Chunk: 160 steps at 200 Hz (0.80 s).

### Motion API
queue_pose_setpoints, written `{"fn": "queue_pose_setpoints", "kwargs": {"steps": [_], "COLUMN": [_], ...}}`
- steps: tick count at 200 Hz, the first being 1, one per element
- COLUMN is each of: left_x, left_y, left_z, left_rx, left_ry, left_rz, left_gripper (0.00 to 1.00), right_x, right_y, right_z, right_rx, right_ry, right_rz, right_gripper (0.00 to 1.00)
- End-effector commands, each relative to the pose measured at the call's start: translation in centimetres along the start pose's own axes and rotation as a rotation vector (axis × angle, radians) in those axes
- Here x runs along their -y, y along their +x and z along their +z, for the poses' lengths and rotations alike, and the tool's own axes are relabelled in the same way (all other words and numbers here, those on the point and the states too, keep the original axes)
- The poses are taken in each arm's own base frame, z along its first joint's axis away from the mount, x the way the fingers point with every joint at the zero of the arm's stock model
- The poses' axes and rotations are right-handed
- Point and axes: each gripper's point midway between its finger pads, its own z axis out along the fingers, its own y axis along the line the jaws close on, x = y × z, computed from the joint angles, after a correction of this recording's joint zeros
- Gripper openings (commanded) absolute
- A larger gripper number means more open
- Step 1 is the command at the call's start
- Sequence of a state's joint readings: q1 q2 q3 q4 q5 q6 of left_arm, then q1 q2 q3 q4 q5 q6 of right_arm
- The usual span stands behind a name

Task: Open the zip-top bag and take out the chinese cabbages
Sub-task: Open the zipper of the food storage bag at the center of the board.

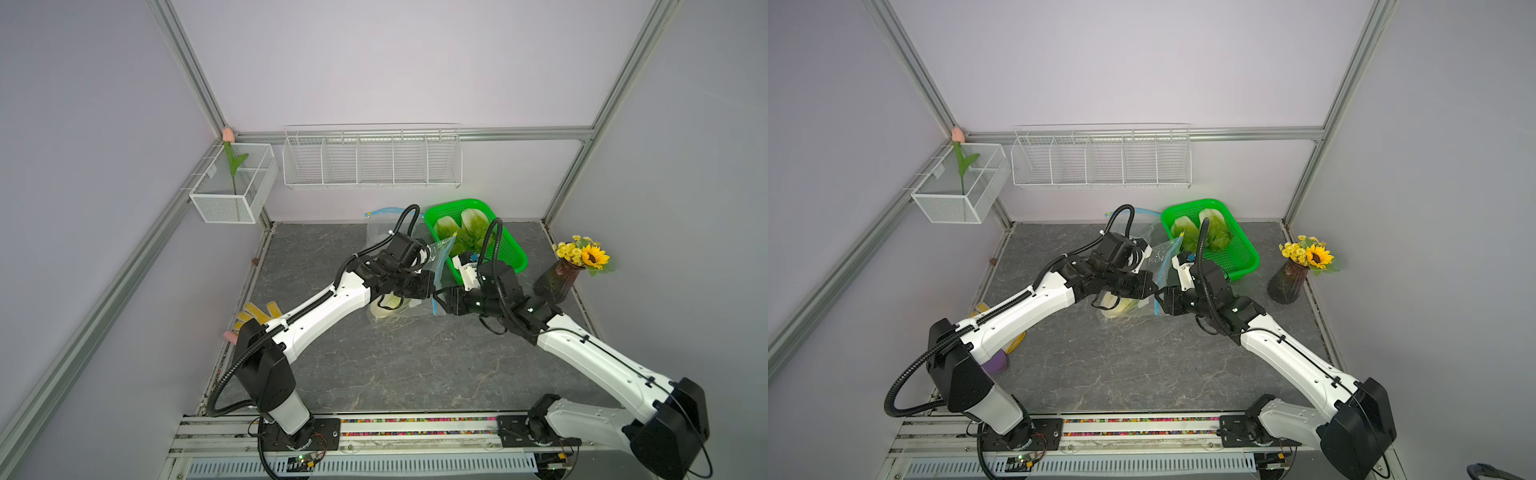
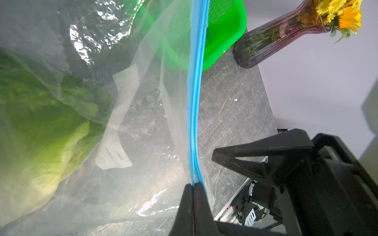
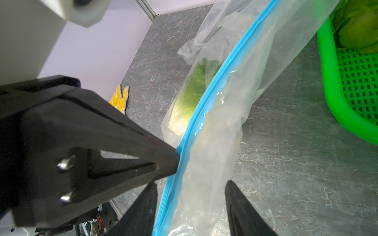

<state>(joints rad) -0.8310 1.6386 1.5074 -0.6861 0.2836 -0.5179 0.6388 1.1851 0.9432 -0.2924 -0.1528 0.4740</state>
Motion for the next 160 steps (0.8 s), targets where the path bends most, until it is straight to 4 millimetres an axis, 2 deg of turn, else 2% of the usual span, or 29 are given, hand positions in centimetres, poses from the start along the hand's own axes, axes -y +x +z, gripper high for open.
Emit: {"fn": "queue_pose_setpoints", "kwargs": {"steps": [1,33,126,160], "left_x": [0.4,0.4,0.2,0.1], "left_y": [-1.2,-1.2,-1.1,-1.1], "left_z": [-0.4,-0.4,-0.4,-0.2], "left_rx": [0.027,0.027,0.028,0.027], "left_ry": [0.008,0.008,0.005,0.008], "left_rz": [0.005,0.004,-0.003,-0.010], "left_gripper": [0.00,0.00,0.00,0.00], "right_x": [-1.1,-0.9,0.8,0.9], "right_y": [-1.1,-1.0,-0.5,-0.6], "right_z": [0.2,0.3,0.3,0.1], "right_rx": [0.023,0.016,-0.022,-0.019], "right_ry": [-0.036,-0.021,0.075,0.085], "right_rz": [-0.027,-0.025,-0.043,-0.051], "right_gripper": [0.54,0.43,0.30,0.18]}}
